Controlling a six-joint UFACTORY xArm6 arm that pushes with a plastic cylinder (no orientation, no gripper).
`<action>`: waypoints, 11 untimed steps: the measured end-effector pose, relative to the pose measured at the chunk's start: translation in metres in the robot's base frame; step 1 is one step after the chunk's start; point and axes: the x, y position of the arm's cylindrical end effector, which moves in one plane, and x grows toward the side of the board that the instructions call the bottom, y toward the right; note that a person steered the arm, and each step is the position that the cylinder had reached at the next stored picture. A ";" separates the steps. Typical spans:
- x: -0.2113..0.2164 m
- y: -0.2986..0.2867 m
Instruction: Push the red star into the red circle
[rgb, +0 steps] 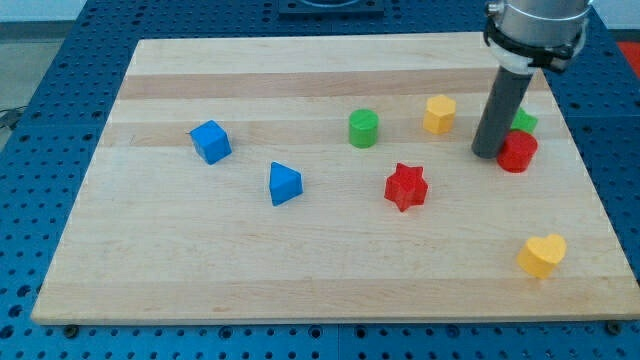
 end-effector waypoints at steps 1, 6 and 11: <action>0.000 0.000; 0.042 -0.105; 0.102 -0.156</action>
